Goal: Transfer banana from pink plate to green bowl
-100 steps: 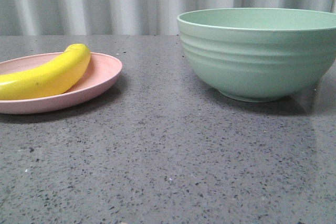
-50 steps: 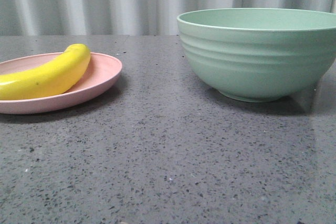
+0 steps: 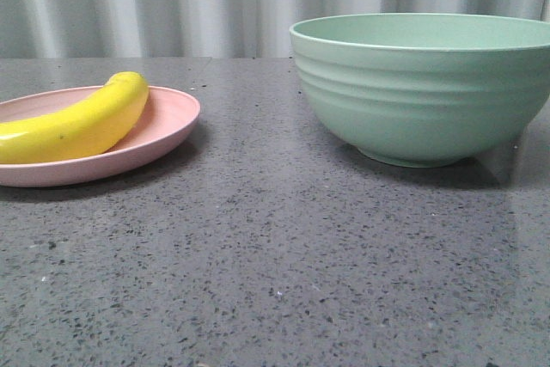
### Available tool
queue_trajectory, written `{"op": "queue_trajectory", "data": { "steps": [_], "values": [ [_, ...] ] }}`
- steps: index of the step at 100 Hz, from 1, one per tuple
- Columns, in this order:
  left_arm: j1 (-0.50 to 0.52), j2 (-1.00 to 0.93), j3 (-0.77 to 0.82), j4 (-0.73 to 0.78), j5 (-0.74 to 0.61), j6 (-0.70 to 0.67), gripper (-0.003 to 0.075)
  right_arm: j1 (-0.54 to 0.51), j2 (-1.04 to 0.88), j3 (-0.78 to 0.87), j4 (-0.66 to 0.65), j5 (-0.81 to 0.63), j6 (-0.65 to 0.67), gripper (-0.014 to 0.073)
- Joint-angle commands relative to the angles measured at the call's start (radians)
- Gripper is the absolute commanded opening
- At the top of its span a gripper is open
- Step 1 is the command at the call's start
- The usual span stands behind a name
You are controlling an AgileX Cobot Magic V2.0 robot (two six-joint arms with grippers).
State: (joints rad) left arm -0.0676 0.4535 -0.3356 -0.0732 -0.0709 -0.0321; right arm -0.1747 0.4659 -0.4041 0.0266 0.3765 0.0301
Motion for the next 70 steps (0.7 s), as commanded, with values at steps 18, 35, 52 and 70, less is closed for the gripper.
{"op": "queue_trajectory", "data": {
  "steps": [18, 35, 52, 70],
  "values": [
    [0.003, 0.065, -0.037, -0.015, -0.133, -0.010, 0.0441, -0.002, 0.013, -0.036, 0.020, -0.084, -0.003, -0.0064],
    [-0.037, 0.143, -0.111, -0.015, -0.006, -0.010, 0.0421, -0.002, 0.013, -0.036, 0.024, -0.087, -0.003, -0.0064],
    [-0.153, 0.269, -0.236, 0.035, 0.169, -0.004, 0.0421, -0.002, 0.016, -0.036, 0.024, -0.097, -0.003, -0.0064],
    [-0.281, 0.415, -0.345, 0.058, 0.319, 0.008, 0.0421, -0.002, 0.026, -0.026, 0.024, -0.131, -0.003, -0.0064]
  ]
}}
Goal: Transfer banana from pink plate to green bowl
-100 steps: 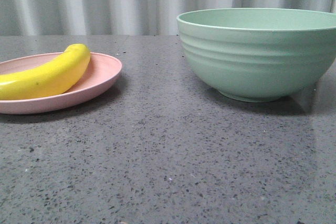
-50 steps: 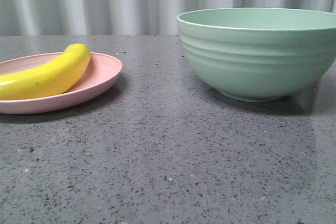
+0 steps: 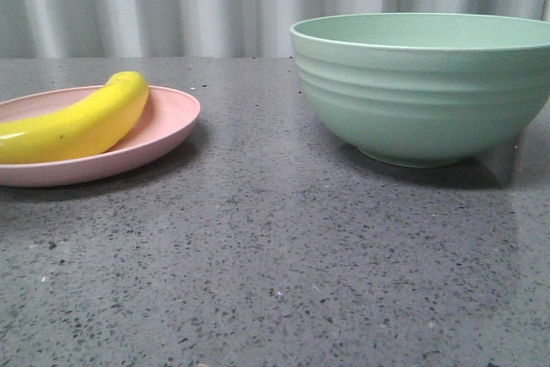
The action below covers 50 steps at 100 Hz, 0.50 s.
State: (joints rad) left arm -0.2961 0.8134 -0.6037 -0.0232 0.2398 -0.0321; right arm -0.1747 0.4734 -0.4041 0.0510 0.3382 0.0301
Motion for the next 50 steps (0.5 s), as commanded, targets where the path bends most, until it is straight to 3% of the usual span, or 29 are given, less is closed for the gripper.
{"op": "queue_trajectory", "data": {
  "steps": [1, 26, 50],
  "values": [
    [-0.061, 0.061, -0.084, 0.008, 0.019, 0.010, 0.0421, -0.002, 0.019, -0.026, 0.000, -0.093, -0.003, -0.0064],
    [-0.185, 0.249, -0.173, 0.009, 0.166, 0.101, 0.0421, -0.002, 0.021, -0.025, 0.000, -0.093, -0.003, -0.0064],
    [-0.199, 0.390, -0.256, 0.014, 0.282, 0.154, 0.0421, -0.002, 0.021, -0.025, 0.000, -0.093, -0.003, -0.0064]
  ]
}}
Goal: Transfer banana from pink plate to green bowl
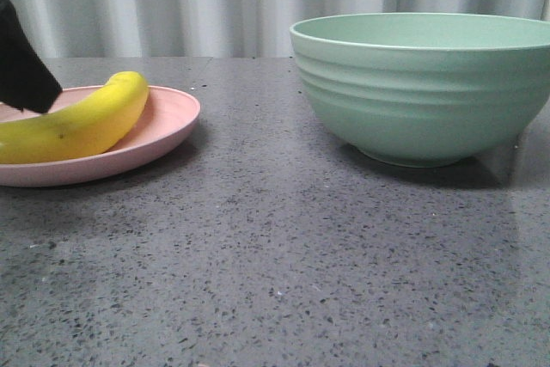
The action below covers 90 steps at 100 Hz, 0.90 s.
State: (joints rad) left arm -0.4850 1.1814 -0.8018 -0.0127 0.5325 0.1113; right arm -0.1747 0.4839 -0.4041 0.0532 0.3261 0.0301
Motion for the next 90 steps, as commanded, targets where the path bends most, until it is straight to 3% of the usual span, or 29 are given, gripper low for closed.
{"op": "queue_trajectory", "data": {
  "steps": [1, 62, 71, 90],
  "values": [
    [-0.010, 0.026, -0.060, 0.003, -0.003, 0.013, 0.0421, -0.002, 0.011, -0.025, -0.002, -0.081, -0.003, -0.0064],
    [-0.010, 0.196, -0.158, 0.005, 0.113, 0.041, 0.0414, -0.002, 0.011, -0.025, -0.002, -0.081, -0.003, -0.0064],
    [-0.010, 0.196, -0.158, 0.013, 0.113, 0.041, 0.0343, -0.002, 0.011, -0.025, -0.002, -0.081, -0.003, -0.0064],
    [-0.010, 0.196, -0.158, 0.013, 0.109, 0.041, 0.0068, -0.002, 0.011, -0.025, -0.002, -0.083, -0.003, -0.0064]
  ]
}}
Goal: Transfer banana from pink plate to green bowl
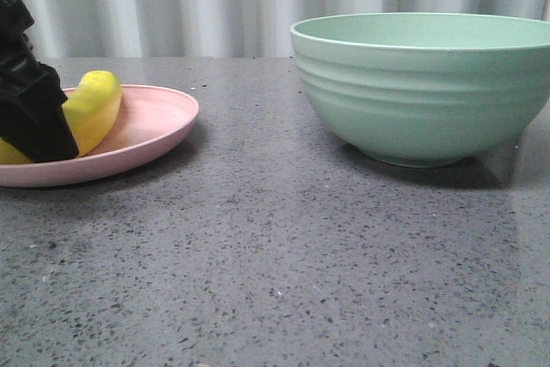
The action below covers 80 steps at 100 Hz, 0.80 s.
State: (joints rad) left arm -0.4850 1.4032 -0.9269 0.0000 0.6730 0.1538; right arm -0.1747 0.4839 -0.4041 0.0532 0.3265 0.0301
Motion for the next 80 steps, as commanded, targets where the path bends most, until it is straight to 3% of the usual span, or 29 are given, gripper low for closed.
{"op": "queue_trajectory", "data": {
  "steps": [1, 8, 26, 51, 60, 80],
  "values": [
    [-0.010, -0.026, -0.033, 0.000, -0.032, -0.001, 0.0050, -0.002, 0.011, -0.025, -0.002, -0.084, -0.003, -0.0064],
    [-0.010, -0.026, -0.033, 0.013, -0.032, 0.001, -0.0019, -0.002, 0.011, -0.027, -0.002, -0.077, -0.003, -0.0064],
    [-0.010, -0.028, -0.075, 0.035, -0.003, 0.021, -0.0020, 0.023, 0.011, -0.091, -0.002, 0.008, -0.044, -0.0064],
    [-0.110, -0.028, -0.237, -0.022, 0.088, 0.138, -0.0020, 0.130, 0.101, -0.298, 0.033, 0.308, -0.072, -0.0047],
    [-0.179, -0.030, -0.294, -0.022, 0.107, 0.148, -0.0020, 0.178, 0.159, -0.370, 0.101, 0.361, -0.072, 0.0046],
    [-0.332, -0.032, -0.392, -0.022, 0.148, 0.148, -0.0020, 0.315, 0.290, -0.520, 0.253, 0.369, -0.073, 0.0392]
  ]
}}
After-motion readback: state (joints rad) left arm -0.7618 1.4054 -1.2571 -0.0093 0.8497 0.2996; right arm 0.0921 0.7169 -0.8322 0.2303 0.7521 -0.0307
